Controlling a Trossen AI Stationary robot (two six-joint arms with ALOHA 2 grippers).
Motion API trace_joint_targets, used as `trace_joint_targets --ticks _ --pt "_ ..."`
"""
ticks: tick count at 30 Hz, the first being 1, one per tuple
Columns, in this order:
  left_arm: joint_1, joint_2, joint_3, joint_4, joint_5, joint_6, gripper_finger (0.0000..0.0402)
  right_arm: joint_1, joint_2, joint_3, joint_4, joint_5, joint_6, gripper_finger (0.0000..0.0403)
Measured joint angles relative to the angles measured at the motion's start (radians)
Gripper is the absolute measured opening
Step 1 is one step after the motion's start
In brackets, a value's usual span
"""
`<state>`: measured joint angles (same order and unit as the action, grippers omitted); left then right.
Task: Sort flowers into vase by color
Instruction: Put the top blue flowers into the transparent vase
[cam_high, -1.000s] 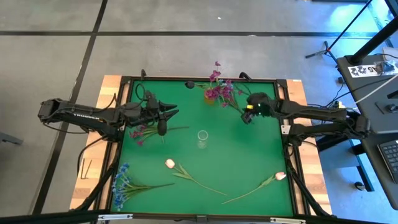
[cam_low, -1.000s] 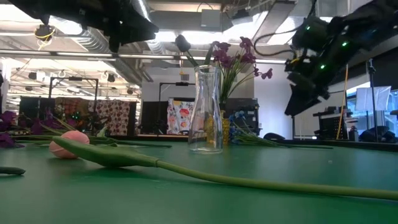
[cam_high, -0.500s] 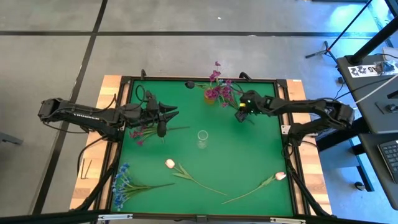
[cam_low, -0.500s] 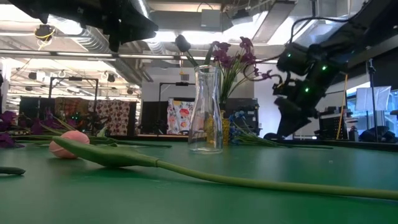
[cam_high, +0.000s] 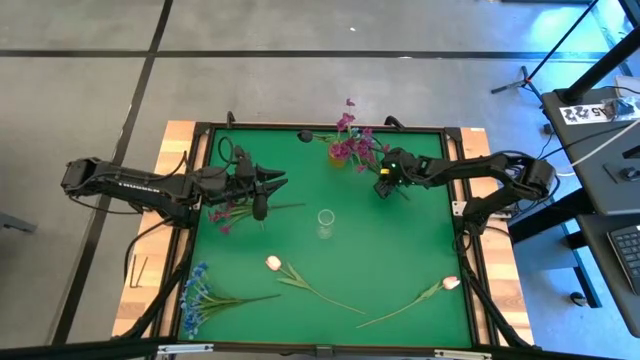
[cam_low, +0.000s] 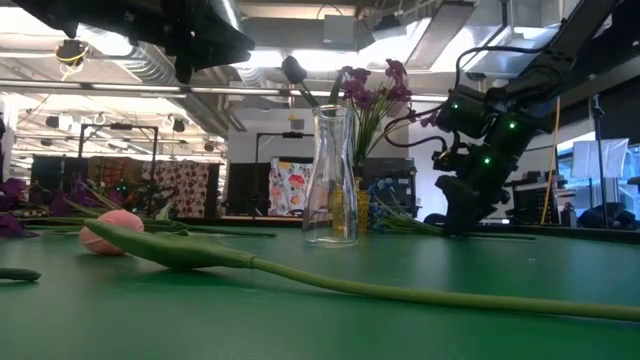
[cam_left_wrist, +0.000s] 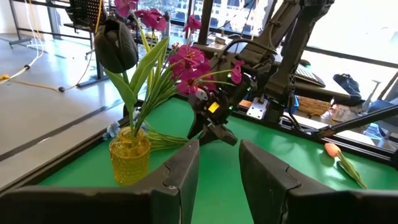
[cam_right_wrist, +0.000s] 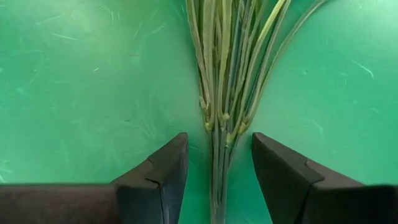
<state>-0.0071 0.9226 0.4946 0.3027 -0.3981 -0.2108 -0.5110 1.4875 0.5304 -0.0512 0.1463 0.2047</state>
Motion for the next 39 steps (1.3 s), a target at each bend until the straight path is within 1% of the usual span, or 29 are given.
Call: trace_joint_targets --ticks 3,6,9,15,17,23,28,33,39 --pt "0.000 0.000 0.000 -0.003 0.000 0.000 0.0110 0.000 0.000 0.001 -0.009 0.000 0.009 0.0174" --pt "0.000 0.000 0.000 -0.003 0.000 0.000 0.0110 0.000 0.000 0.001 -0.014 -0.002 0.013 0.0152" --pt "0.000 0.000 0.000 -0.004 0.000 0.000 0.0110 0.000 0.000 0.001 -0.016 -0.017 0.030 0.0116" --pt "0.000 0.000 0.000 -0.004 0.000 0.000 0.0110 0.000 0.001 0.000 -0.020 -0.026 0.040 0.0029" --pt "0.000 0.000 0.000 -0.004 0.000 0.000 0.0110 0.000 -0.004 0.000 -0.022 -0.027 0.050 0.0010" --pt "0.000 0.000 0.000 -0.004 0.000 0.000 0.0110 0.000 -0.050 -0.006 -0.051 -0.028 0.074 0.0021" --pt "0.000 0.000 0.000 -0.007 0.000 -0.008 0.0110 0.000 -0.110 -0.006 -0.063 -0.032 0.079 0.0005" --pt "0.000 0.000 0.000 -0.022 0.000 -0.019 0.0110 0.000 -0.169 -0.006 -0.092 -0.026 0.085 0.0009" --pt "0.000 0.000 0.000 -0.024 0.000 -0.023 0.0110 0.000 -0.241 -0.005 -0.159 -0.009 0.086 0.0004"
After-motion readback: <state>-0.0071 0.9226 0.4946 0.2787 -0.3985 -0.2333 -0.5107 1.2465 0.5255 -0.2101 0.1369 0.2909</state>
